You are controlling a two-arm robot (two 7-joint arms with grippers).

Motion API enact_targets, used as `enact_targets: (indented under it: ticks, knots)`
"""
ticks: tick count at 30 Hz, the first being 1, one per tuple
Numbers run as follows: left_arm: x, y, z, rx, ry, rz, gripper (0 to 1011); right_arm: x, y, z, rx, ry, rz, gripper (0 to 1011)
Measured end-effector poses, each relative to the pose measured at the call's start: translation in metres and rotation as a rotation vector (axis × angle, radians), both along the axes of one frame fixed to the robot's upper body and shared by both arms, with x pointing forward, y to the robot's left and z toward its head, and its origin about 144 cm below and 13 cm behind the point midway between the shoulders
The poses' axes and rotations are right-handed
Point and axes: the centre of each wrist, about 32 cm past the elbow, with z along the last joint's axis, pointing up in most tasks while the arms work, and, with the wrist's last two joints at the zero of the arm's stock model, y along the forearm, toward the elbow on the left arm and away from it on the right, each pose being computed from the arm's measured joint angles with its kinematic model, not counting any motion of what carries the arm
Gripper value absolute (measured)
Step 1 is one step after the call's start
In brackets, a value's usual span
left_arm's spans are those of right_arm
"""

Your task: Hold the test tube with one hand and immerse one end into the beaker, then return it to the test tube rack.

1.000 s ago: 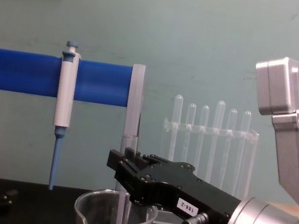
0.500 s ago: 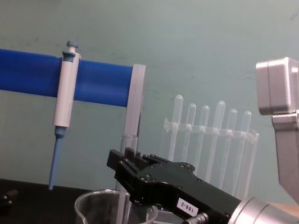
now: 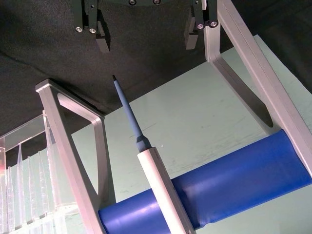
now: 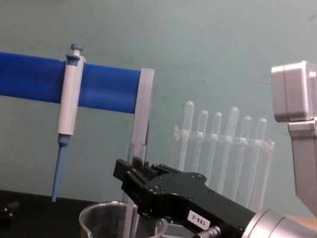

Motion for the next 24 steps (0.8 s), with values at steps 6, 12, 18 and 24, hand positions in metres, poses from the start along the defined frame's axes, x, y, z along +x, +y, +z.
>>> enact_targets:
  ticks: [6,12,18,24]
  knots:
    - [0.0000,0.0000,0.0000,0.000,0.000,0.000,1000,0.0000,0.0000,0.0000,0.000,0.000,0.000,226]
    - [0.0000,0.0000,0.0000,0.000,0.000,0.000,1000,0.0000,0.0000,0.0000,0.000,0.000,0.000,226]
    - [0.0000,0.0000,0.0000,0.000,0.000,0.000,1000,0.0000,0.0000,0.0000,0.000,0.000,0.000,226]
    - [0.0000,0.0000,0.0000,0.000,0.000,0.000,1000,0.0000,0.0000,0.0000,0.000,0.000,0.000,226]
